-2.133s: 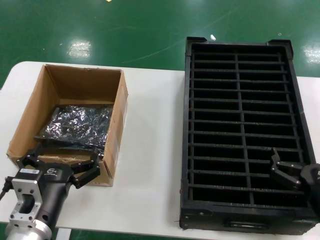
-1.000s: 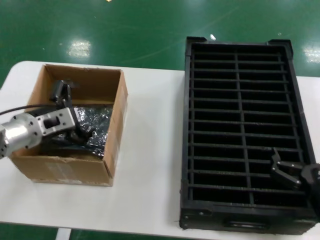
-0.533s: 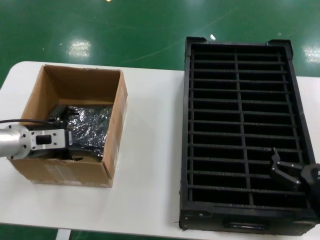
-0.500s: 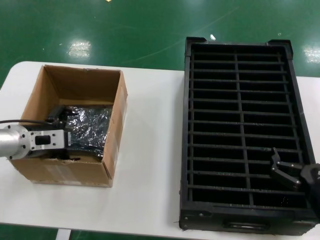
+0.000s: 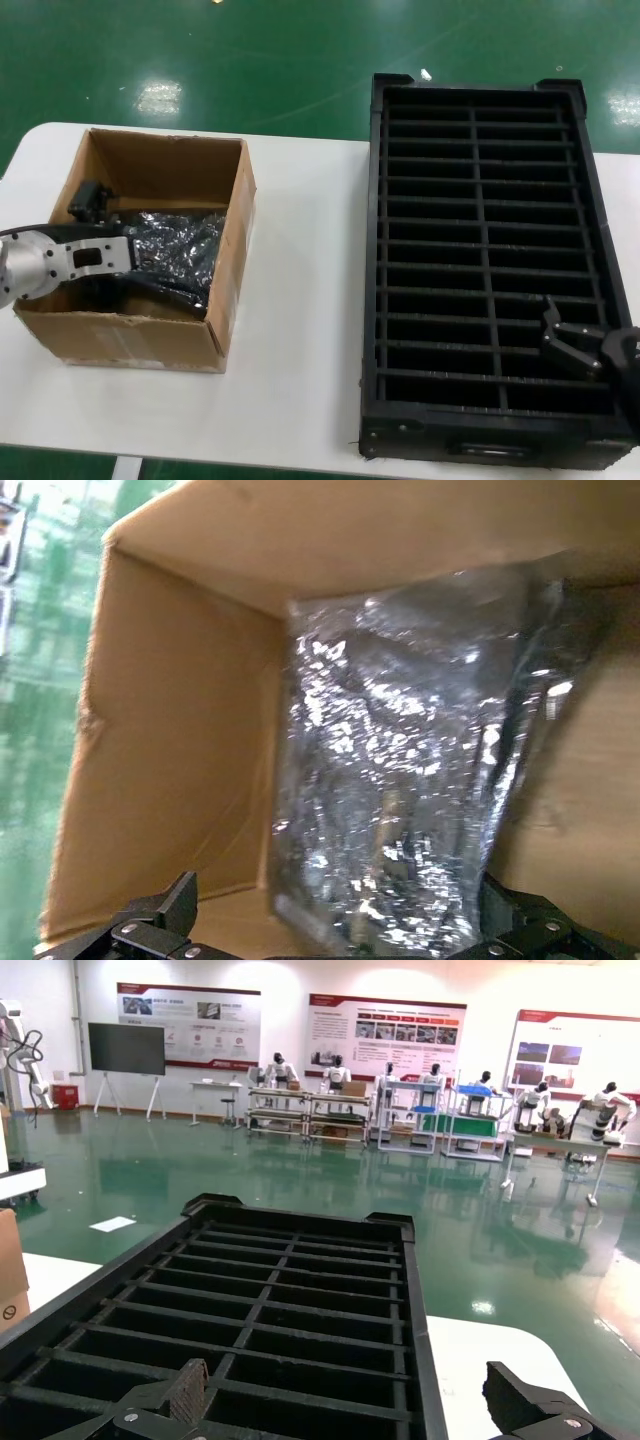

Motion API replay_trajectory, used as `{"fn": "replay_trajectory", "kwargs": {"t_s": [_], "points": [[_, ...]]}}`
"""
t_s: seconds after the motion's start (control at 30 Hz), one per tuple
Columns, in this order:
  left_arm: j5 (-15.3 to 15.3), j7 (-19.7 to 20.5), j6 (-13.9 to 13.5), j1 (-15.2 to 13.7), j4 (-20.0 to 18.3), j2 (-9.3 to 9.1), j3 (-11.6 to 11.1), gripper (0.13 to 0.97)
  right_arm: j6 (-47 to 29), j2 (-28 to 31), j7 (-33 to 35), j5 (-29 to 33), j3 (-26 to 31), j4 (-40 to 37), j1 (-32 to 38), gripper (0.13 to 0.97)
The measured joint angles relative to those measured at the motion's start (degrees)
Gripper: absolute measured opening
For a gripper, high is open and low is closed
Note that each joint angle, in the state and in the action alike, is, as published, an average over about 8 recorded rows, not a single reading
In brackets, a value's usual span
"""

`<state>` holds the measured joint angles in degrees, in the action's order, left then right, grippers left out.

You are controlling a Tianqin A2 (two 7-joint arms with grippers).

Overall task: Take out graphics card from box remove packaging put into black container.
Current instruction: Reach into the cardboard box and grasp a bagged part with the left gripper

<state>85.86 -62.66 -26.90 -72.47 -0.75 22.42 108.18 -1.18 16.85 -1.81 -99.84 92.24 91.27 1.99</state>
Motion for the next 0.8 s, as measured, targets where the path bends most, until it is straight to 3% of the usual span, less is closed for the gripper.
{"fn": "replay_trajectory", "kwargs": {"t_s": [0.3, 0.7, 0.8], "points": [[3.56, -4.8, 3.93, 0.25, 0.09, -0.9, -3.46, 0.894, 0.0, 0.0, 0.0, 0.0, 0.0, 0.0, 0.0, 0.966], [7.39, -10.66, 4.37, -0.12, 0.05, -0.56, -7.2, 0.73, 0.0, 0.0, 0.0, 0.0, 0.0, 0.0, 0.0, 0.966], [7.83, -11.1, 4.23, -0.25, 0.05, -0.48, -7.62, 0.652, 0.0, 0.0, 0.0, 0.0, 0.0, 0.0, 0.0, 0.966]]}}
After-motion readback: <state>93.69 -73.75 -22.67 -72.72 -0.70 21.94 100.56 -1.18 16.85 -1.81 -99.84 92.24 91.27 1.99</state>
